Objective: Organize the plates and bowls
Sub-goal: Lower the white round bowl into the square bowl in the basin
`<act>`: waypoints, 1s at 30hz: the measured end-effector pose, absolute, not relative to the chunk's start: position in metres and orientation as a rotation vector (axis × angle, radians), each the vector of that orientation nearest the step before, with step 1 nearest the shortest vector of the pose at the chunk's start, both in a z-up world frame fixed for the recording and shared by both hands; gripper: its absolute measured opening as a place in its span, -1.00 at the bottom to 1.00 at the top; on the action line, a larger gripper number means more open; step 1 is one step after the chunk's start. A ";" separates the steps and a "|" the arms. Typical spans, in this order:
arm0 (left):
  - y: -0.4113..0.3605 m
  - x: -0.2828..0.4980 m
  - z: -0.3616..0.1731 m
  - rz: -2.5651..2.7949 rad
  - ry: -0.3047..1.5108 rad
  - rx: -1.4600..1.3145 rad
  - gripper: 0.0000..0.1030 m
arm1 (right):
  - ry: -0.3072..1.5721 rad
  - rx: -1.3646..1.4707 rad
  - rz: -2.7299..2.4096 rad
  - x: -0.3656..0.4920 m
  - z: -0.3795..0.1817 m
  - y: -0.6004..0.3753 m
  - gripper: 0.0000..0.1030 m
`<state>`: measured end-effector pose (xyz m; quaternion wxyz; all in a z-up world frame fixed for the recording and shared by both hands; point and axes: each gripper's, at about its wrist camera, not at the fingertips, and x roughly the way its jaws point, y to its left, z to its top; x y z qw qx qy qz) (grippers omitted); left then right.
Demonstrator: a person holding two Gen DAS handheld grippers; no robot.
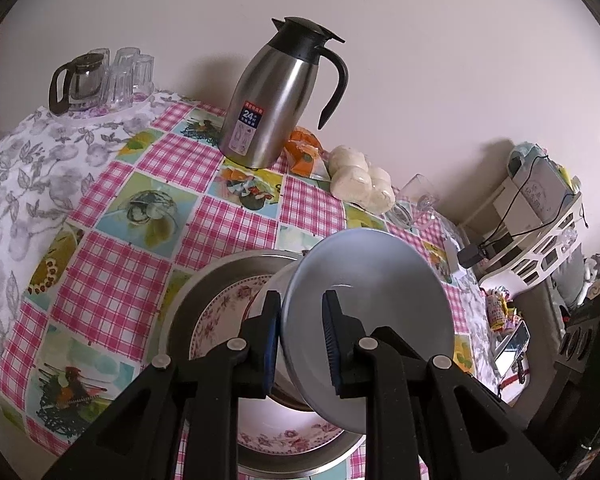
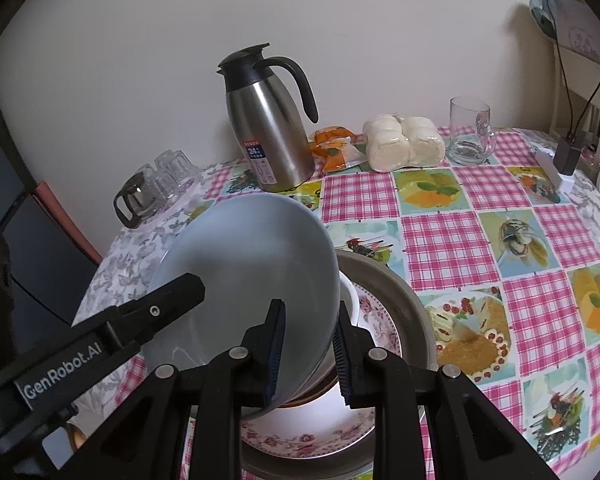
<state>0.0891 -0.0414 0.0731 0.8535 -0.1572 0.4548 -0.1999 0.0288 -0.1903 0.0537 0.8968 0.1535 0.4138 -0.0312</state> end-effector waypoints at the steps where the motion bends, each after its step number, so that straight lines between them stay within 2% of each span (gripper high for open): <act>1: -0.041 0.089 0.072 -0.419 0.959 -0.333 -0.59 | 0.861 0.318 -0.064 0.030 0.053 -0.190 -0.51; 30: -0.037 0.095 0.061 -0.386 0.984 -0.348 -0.59 | 0.880 0.318 -0.084 0.037 0.044 -0.192 -0.50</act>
